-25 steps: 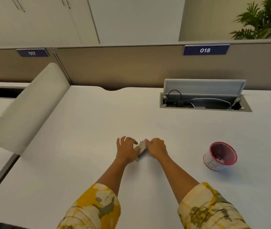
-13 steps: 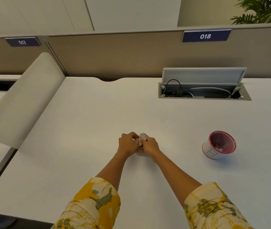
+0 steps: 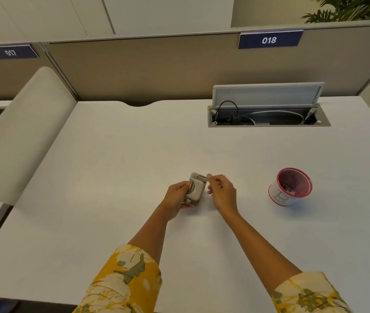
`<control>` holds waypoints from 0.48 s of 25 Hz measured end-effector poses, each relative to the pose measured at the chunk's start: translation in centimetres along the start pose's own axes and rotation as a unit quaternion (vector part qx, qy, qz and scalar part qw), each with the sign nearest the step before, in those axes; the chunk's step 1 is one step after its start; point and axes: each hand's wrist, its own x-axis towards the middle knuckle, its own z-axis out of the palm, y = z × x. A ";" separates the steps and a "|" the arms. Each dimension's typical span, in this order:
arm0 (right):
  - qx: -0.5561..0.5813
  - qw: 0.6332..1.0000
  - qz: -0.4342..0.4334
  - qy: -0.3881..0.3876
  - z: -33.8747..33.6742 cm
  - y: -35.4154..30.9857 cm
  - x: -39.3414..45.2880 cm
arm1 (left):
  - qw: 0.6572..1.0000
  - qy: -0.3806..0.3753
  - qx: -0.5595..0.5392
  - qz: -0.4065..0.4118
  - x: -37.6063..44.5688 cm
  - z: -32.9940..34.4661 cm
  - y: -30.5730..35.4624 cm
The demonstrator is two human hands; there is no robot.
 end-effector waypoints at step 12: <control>0.300 0.919 0.226 -0.118 -2.9 0.7 2.0 | 0.997 -0.069 -0.017 -0.017 -0.3 1.9 -0.2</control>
